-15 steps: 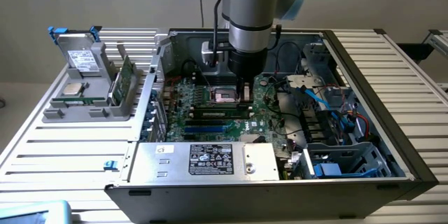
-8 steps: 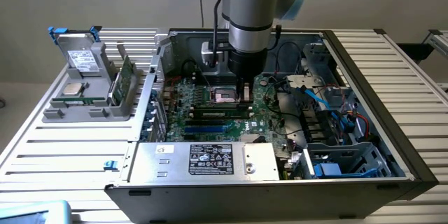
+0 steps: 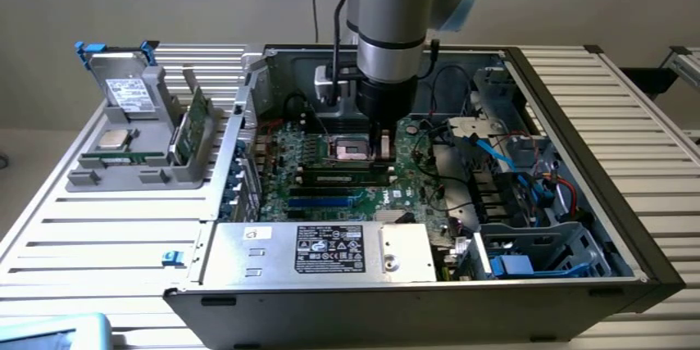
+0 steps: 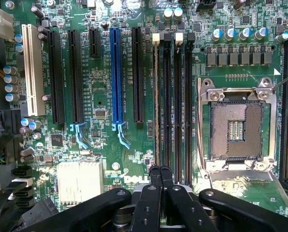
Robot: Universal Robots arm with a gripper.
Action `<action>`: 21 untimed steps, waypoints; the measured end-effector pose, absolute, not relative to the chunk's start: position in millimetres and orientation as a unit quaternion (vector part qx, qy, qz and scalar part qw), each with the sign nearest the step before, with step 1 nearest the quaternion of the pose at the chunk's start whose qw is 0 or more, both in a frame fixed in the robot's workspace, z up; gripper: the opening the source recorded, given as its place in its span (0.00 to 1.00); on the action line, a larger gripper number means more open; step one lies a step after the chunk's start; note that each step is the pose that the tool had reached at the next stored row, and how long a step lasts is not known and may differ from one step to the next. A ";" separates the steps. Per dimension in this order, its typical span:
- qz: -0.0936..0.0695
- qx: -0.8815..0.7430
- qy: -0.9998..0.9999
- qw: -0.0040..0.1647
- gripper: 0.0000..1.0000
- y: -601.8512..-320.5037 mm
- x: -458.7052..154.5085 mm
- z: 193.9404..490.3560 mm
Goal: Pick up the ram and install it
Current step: 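Press down the ram until it locks into place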
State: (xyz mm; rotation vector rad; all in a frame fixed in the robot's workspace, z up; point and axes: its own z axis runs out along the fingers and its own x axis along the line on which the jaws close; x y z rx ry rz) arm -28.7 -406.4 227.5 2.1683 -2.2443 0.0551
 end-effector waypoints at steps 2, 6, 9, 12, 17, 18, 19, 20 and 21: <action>0.018 0.695 -0.719 0.010 0.11 -406.5 -28.8 227.0; 0.017 0.695 -0.719 0.009 0.11 -406.2 -29.9 230.2; 0.018 0.695 -0.719 0.010 0.11 -406.4 -35.2 239.2; 0.018 0.695 -0.719 0.010 0.11 -406.5 -48.1 239.9; 0.018 0.695 -0.719 0.010 0.11 -406.5 -70.4 239.7; 0.018 0.695 -0.719 0.010 0.11 -406.5 -73.4 239.3; 0.018 0.695 -0.719 0.010 0.11 -406.4 -75.2 238.3; 0.018 0.695 -0.719 0.010 0.11 -406.4 -76.1 237.0; 0.018 0.695 -0.719 0.010 0.11 -406.5 -76.8 235.6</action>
